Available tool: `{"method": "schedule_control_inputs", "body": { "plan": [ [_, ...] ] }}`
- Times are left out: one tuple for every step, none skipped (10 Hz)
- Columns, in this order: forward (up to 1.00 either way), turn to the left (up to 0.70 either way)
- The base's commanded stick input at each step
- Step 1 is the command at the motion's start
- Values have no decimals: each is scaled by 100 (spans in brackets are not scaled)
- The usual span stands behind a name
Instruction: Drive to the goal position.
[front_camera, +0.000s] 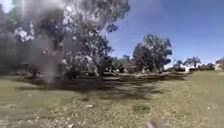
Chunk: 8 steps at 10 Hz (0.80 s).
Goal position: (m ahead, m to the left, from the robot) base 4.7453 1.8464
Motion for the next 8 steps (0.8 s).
{"method": "schedule_control_inputs", "body": {
  "plan": [
    [0, 45],
    [0, 45],
    [0, 45],
    [0, 45],
    [0, 45],
    [0, 45],
    [0, 45],
    [0, 45]
  ]
}}
